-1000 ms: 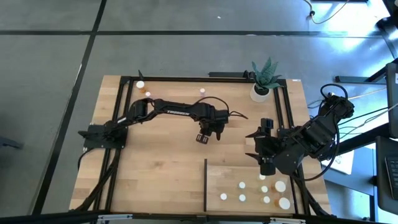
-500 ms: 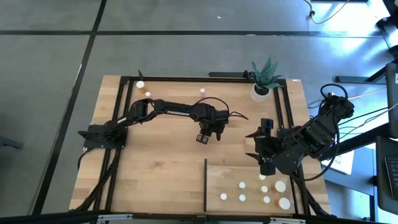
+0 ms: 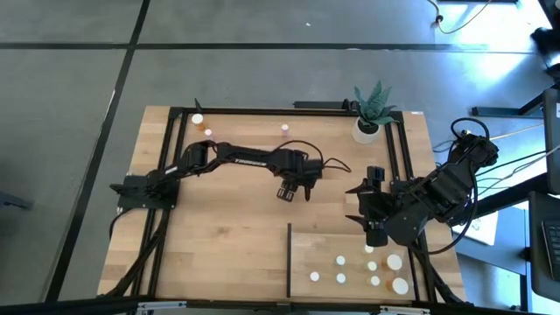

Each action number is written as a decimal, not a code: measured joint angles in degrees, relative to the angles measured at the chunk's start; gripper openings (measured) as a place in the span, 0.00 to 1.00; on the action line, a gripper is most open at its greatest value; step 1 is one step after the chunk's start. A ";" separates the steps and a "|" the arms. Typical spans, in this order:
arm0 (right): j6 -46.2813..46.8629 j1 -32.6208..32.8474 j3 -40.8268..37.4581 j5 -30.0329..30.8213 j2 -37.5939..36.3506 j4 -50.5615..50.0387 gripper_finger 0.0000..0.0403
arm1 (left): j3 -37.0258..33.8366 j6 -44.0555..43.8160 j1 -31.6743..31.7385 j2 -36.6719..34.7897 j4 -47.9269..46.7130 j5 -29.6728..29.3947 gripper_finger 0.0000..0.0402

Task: Pick and place medicine bottles onto shelf by color
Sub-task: Put the green pill bottle on the shelf aligned with the other green pill bottle

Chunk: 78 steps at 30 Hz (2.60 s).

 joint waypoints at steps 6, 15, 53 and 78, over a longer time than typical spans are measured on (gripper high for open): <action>0.00 -0.01 0.00 0.00 0.00 0.00 0.71 | 0.00 -2.21 -1.54 0.00 -0.30 -2.79 0.42; 0.33 0.00 0.00 -0.02 0.00 0.02 0.71 | 0.00 -0.53 -2.68 -0.95 -0.70 -2.91 0.42; 0.09 0.00 0.02 -7.02 0.01 -0.19 0.71 | 7.67 -4.54 3.36 -8.33 -14.90 4.41 0.42; -8.85 -15.17 -7.73 -8.44 0.40 8.07 0.71 | -10.01 -17.74 2.01 -38.05 -15.58 4.11 0.42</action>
